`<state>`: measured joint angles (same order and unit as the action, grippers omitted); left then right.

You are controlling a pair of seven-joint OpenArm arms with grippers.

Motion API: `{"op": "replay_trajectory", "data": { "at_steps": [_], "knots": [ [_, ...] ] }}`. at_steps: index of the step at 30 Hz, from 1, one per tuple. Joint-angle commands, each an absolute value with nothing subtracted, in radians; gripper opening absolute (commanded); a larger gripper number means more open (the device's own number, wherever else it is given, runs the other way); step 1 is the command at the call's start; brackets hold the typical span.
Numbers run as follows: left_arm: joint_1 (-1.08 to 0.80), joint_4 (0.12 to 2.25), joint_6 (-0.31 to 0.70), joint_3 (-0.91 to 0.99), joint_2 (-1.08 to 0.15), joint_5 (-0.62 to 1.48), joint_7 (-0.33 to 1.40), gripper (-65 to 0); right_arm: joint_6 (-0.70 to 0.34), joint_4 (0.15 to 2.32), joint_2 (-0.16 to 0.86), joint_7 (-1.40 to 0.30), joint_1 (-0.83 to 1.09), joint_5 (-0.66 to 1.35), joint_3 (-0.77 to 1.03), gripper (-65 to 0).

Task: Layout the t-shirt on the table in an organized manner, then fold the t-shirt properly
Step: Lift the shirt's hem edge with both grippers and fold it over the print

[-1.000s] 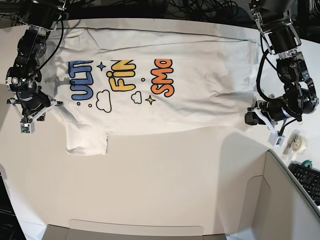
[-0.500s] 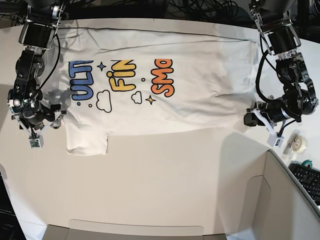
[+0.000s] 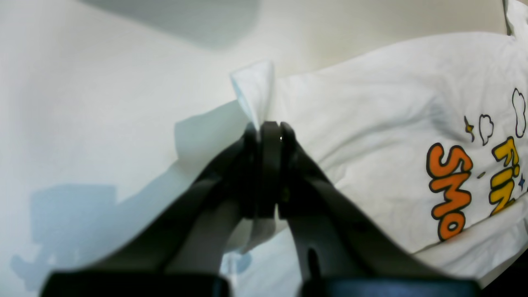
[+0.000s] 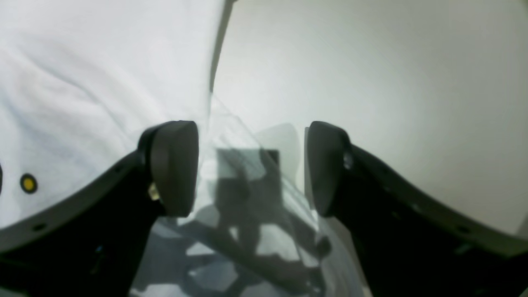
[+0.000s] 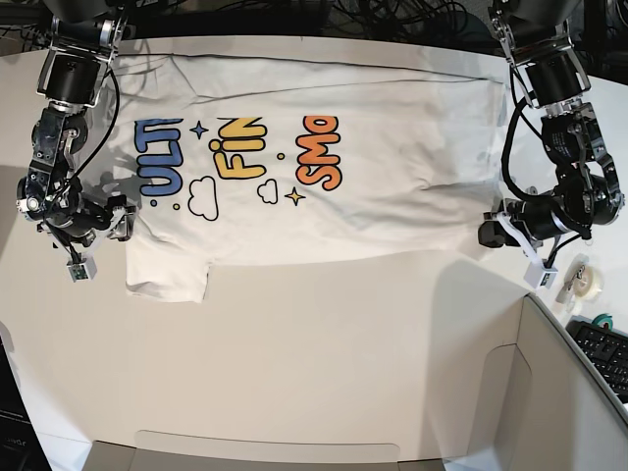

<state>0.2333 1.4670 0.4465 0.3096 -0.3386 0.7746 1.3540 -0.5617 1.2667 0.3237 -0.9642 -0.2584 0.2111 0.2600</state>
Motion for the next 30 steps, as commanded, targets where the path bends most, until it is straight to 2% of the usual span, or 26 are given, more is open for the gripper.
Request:
{"op": "replay_trajectory", "data": {
  "at_steps": [1,9,11,13,18,25,30],
  "knots": [
    [0.254,1.484,0.450,0.312,-0.354,0.792,1.342,-65.0,-0.572,1.264,0.335,-0.974,-0.274,0.199,0.262,-23.9],
    [0.255,1.484,0.450,0.312,-0.354,0.792,1.342,-65.0,-0.573,1.213,0.308,-0.972,-0.268,0.199,0.260,-24.4],
    [0.255,1.484,0.450,0.312,-0.354,0.792,1.342,-65.0,-0.575,1.210,0.295,-0.972,-0.259,0.199,0.260,-26.5],
    [0.255,1.484,0.450,0.312,-0.354,0.792,1.342,-65.0,-0.575,1.210,0.288,-0.972,-0.255,0.199,0.260,-33.0],
    [0.255,1.484,0.450,0.312,-0.354,0.792,1.340,-65.0,-0.572,1.210,0.288,-0.947,-0.242,0.199,0.193,-65.0],
    [0.257,1.486,0.450,0.312,-0.352,0.792,1.340,-65.0,-0.570,1.208,0.289,-0.931,-0.237,0.194,0.140,-65.0],
    [0.259,1.491,0.450,0.320,-0.354,0.792,1.340,-65.0,-0.567,1.313,0.298,-0.937,-0.220,0.194,0.140,-65.0]
  ]
}}
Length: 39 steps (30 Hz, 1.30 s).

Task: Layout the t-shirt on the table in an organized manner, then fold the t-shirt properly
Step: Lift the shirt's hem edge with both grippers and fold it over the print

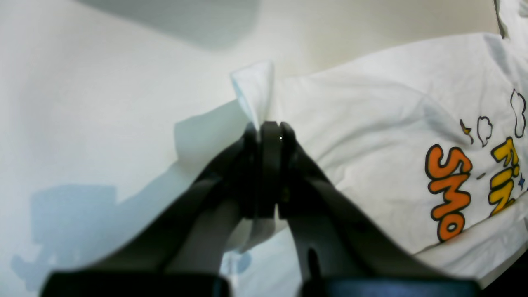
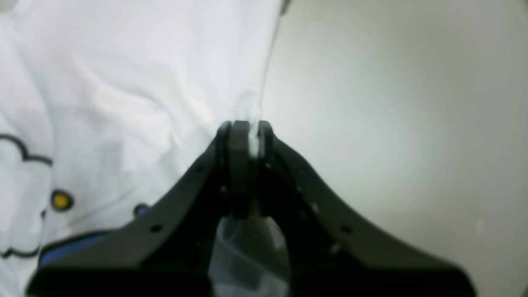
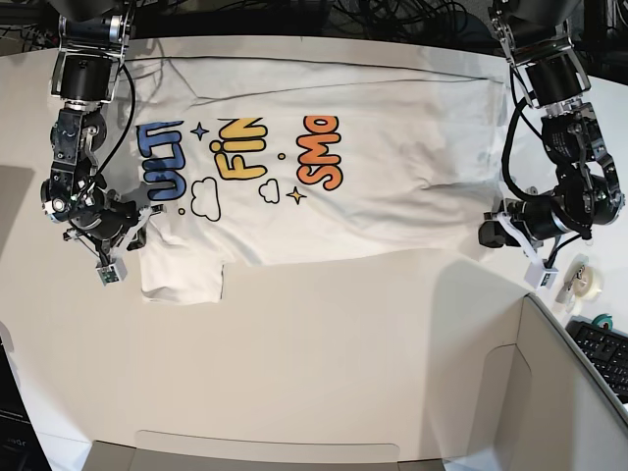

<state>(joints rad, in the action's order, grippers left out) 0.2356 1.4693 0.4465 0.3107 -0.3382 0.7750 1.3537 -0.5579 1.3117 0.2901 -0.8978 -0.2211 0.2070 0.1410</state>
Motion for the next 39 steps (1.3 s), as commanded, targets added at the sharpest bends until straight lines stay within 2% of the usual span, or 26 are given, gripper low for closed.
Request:
{"op": "replay_trajectory", "data": {
  "at_steps": [1,7,12,17,28,39],
  "knots": [
    [0.259,1.491,0.452,0.320,-0.355,0.792,1.340,-65.0,-0.562,1.339,0.312,-0.937,-0.214,0.193,0.142,-65.0],
    [0.259,1.492,0.455,0.320,-0.358,0.794,1.343,-65.0,-0.444,1.446,0.361,-0.932,-0.159,0.193,0.142,-65.0],
    [0.248,1.593,0.604,0.320,-0.384,0.792,1.353,-65.0,-0.427,1.517,0.369,-0.932,-0.127,0.193,0.166,-65.0],
    [0.196,1.721,0.605,0.321,-0.384,0.792,1.391,-65.0,-0.429,1.592,0.360,-0.931,-0.094,0.193,0.260,-65.0],
    [0.019,1.929,0.605,0.320,-0.404,0.791,1.391,-65.0,-0.429,1.814,0.367,-0.937,0.065,0.193,0.277,-65.0],
    [-0.087,1.949,0.605,0.321,-0.443,0.785,1.379,-65.0,-0.430,1.948,0.364,-0.937,0.252,0.193,0.404,-65.0]
  ]
}}
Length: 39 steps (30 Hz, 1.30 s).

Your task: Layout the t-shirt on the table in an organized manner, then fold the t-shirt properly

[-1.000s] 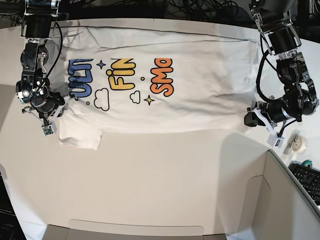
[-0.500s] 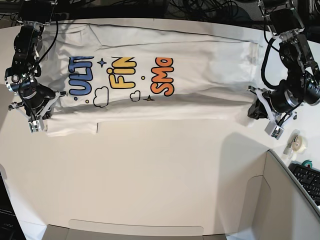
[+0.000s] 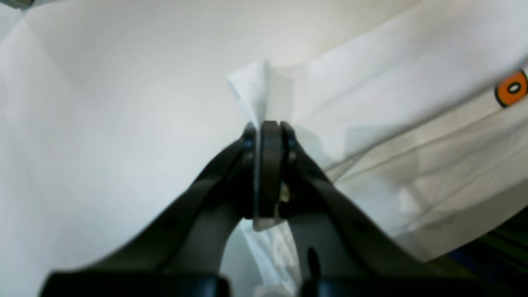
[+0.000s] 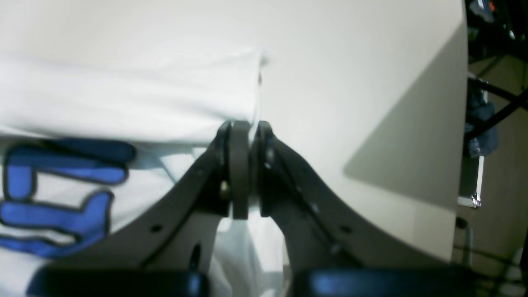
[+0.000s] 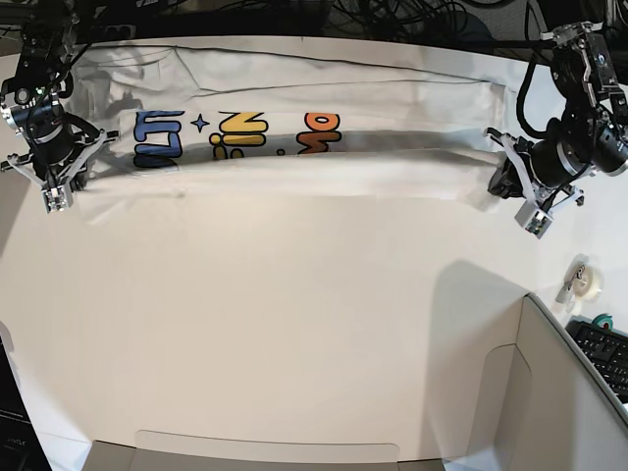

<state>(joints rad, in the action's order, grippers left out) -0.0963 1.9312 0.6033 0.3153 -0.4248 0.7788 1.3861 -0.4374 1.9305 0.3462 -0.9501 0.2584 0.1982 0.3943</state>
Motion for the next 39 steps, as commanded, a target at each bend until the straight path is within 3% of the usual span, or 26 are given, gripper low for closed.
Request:
{"op": "replay_trajectory", "data": {
  "at_steps": [1,28,30,36,39],
  "knots": [
    [-0.102,1.949,0.605,0.321,-0.446,0.783,1.379,-65.0,-0.430,1.951,0.364,-0.937,0.269,0.193,0.407,-65.0],
    [-0.248,1.945,0.602,0.312,-0.472,0.782,1.379,-64.6,-0.429,1.946,0.360,-0.941,0.357,0.193,0.398,-65.0],
    [-0.248,1.945,0.602,0.312,-0.472,0.782,1.379,-61.4,-0.427,1.946,0.358,-0.967,0.357,0.193,0.398,-65.0],
    [-0.248,1.943,0.601,0.312,-0.472,0.782,1.379,-43.3,-0.427,1.946,0.348,-0.989,0.355,0.189,0.398,-64.6],
    [-0.249,1.943,0.601,0.312,-0.470,0.782,1.380,-40.5,-0.427,1.946,0.338,-0.989,0.355,0.137,0.397,-53.7]
  ]
}}
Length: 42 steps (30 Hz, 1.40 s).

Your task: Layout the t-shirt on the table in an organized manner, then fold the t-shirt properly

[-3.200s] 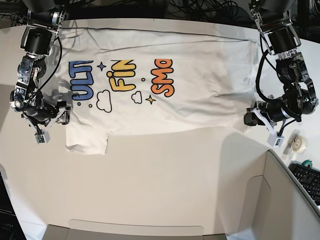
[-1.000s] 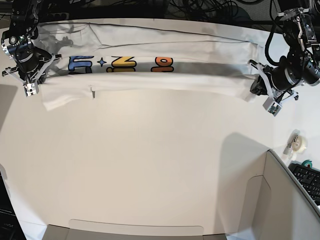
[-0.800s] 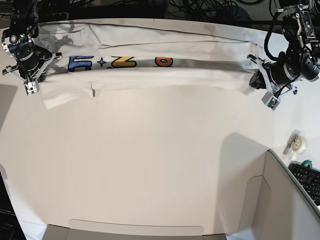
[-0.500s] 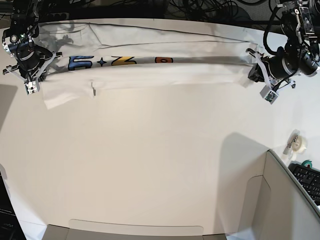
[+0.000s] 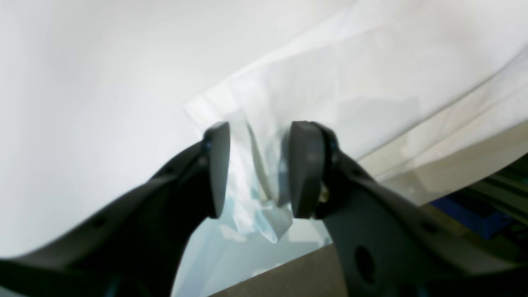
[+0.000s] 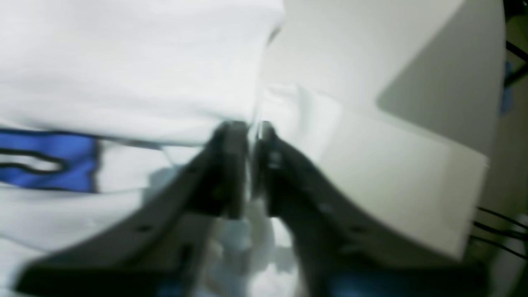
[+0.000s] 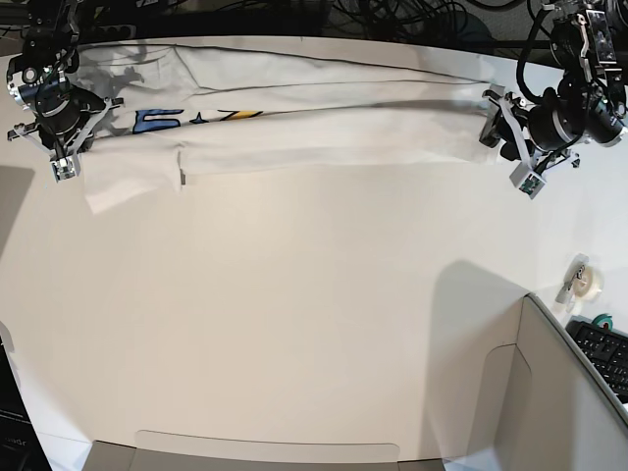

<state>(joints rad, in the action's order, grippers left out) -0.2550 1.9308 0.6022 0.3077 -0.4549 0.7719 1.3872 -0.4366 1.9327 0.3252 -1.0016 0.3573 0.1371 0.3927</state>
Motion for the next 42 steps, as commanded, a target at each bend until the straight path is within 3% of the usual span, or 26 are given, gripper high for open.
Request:
{"op": "replay_trajectory", "data": {
  "at_steps": [1,4,7,21,28,35,42],
  "knots": [
    [-0.249,1.943,0.601,0.312,-0.470,0.782,1.380,-40.7,-0.427,1.946,0.320,-0.989,0.357,0.113,0.394,-49.0],
    [-0.249,1.943,0.601,0.312,-0.470,0.782,1.380,-40.5,-0.432,1.951,0.298,-0.989,0.357,0.048,0.366,-39.4],
    [-0.246,1.943,0.601,0.312,-0.470,0.782,1.383,-40.5,-0.432,1.952,0.295,-0.989,0.357,0.022,0.323,-35.8],
    [-0.248,1.943,0.601,0.314,-0.469,0.782,1.389,-40.5,-0.429,2.012,0.291,-0.990,0.317,-0.039,0.363,-35.8],
    [-0.248,1.943,0.601,0.312,-0.466,0.782,1.388,-40.5,-0.433,1.985,0.186,-1.033,0.196,-0.039,0.478,-35.8],
    [-0.246,1.943,0.601,0.312,-0.464,0.782,1.385,-40.5,-0.435,1.979,0.035,-1.067,0.054,-0.008,0.708,-35.8],
    [-0.249,1.943,0.601,0.312,-0.464,0.782,1.382,-40.5,-0.435,1.897,-0.010,-1.198,-0.041,0.148,0.871,-35.8]
  ]
}}
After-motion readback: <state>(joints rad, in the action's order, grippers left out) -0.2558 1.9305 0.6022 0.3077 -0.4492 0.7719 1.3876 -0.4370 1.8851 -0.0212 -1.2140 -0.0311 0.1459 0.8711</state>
